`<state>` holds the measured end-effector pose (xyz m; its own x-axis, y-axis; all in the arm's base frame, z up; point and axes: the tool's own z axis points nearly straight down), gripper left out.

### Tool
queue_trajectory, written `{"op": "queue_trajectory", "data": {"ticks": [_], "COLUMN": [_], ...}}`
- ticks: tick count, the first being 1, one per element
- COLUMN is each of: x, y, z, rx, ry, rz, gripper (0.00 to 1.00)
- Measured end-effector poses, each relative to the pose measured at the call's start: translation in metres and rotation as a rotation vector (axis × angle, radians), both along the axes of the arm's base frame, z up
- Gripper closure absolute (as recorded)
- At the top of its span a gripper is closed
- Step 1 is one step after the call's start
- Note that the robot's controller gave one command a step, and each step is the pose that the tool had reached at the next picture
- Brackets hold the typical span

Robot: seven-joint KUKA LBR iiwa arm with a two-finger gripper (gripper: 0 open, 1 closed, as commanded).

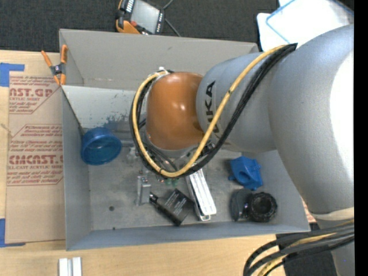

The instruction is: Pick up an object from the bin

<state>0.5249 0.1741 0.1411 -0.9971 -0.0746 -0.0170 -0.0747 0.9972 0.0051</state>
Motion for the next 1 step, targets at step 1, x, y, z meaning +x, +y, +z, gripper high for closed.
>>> {"op": "queue_trajectory", "data": {"ticks": [1], "x": [0.0052], "y": [-0.0050], "z": [-0.0063], "rx": [-0.001], "ry": [0.002], "rz": [-0.009], "gripper": [0.00]}}
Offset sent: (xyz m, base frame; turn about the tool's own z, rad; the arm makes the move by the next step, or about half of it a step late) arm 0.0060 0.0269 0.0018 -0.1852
